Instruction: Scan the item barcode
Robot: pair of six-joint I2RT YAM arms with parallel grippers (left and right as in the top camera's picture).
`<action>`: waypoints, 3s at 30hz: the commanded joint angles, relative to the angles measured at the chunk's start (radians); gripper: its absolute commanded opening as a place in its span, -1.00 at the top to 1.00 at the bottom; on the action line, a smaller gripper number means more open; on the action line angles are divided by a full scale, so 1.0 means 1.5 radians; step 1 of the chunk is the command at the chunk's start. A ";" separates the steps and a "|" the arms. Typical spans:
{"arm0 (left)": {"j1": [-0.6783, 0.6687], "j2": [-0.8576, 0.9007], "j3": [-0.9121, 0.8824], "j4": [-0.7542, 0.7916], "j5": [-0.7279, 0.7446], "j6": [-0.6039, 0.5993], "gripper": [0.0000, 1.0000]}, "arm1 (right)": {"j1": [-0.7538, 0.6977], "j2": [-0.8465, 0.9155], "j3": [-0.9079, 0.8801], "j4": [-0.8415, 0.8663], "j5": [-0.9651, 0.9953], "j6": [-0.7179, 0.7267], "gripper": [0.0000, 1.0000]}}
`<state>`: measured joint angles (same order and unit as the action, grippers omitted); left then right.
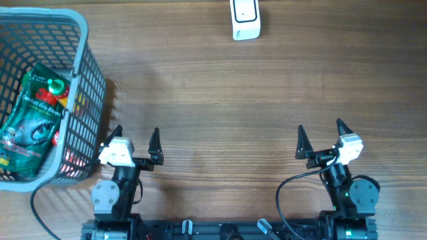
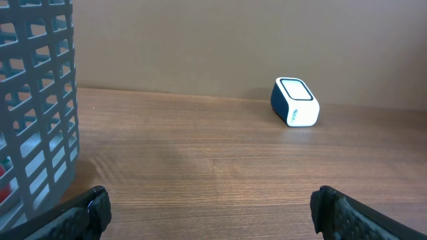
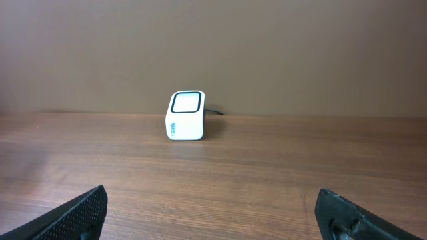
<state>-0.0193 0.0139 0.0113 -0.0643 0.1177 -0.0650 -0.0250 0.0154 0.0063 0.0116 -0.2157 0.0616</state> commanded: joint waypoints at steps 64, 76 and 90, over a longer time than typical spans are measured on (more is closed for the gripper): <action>-0.017 0.000 -0.004 -0.002 -0.007 0.008 -1.00 | 0.004 -0.007 -0.001 0.002 0.008 -0.006 -0.99; -0.017 0.000 0.025 0.024 0.069 -0.081 -1.00 | 0.004 -0.007 -0.001 0.002 0.009 -0.006 -0.99; -0.017 0.114 0.207 0.017 0.071 -0.089 -1.00 | 0.004 -0.007 -0.001 0.002 0.009 -0.006 -0.99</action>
<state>-0.0395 0.1085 0.2314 -0.0410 0.2081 -0.1864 -0.0250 0.0154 0.0063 0.0116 -0.2157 0.0616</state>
